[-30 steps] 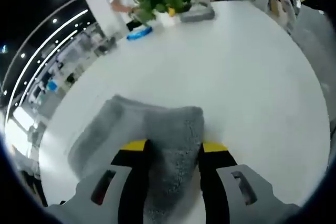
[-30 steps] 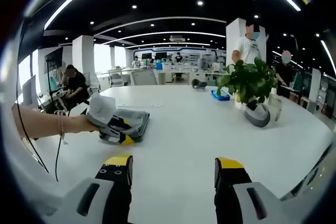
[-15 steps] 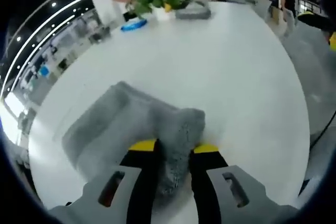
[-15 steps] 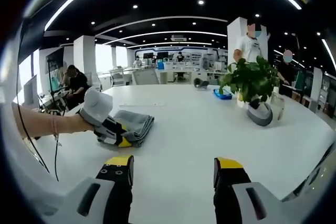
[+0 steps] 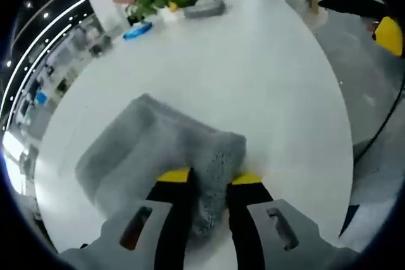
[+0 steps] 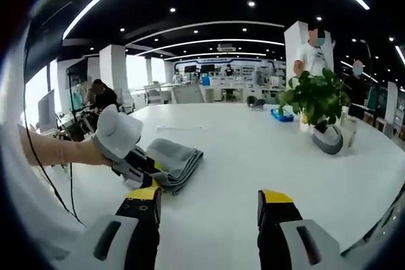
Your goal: Open the folded towel by lifting each exposed corner and separating the folded layers until the towel lies flat within the target outline without major curled edges
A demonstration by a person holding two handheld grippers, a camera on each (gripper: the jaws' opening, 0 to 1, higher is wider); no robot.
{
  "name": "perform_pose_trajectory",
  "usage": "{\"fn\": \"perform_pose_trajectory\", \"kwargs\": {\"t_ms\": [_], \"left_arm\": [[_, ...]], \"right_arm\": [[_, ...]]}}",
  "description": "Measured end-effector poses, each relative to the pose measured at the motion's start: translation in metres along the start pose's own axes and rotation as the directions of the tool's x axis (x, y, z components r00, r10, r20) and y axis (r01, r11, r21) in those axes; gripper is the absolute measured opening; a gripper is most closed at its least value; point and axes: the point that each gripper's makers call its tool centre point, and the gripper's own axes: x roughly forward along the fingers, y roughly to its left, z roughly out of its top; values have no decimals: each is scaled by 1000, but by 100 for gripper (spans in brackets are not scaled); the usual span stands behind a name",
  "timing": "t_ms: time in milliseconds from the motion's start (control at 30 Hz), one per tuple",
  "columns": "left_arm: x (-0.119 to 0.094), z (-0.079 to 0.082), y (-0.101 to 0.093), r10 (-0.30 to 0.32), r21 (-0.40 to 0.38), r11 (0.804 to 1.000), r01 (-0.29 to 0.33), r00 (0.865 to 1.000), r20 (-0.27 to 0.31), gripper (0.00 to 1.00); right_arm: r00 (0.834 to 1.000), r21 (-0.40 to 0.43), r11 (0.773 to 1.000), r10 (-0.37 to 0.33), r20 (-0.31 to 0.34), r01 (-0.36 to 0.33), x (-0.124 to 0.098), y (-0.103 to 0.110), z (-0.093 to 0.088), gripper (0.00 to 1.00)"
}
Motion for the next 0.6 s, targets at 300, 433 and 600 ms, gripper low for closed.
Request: {"fn": "perform_pose_trajectory", "kwargs": {"t_ms": [300, 433, 600], "left_arm": [[-13, -5, -33, -47, 39, 998, 47, 999, -2, 19], [-19, -5, -52, -78, 38, 996, 78, 997, 0, 19], [-22, -1, -68, -96, 48, 994, 96, 995, 6, 16]], "right_arm": [[995, -32, 994, 102, -20, -103, 13, 22, -3, 57], [992, -36, 991, 124, -36, -125, 16, 26, -5, 56], [986, 31, 986, 162, -33, -161, 18, 30, -5, 56]]}}
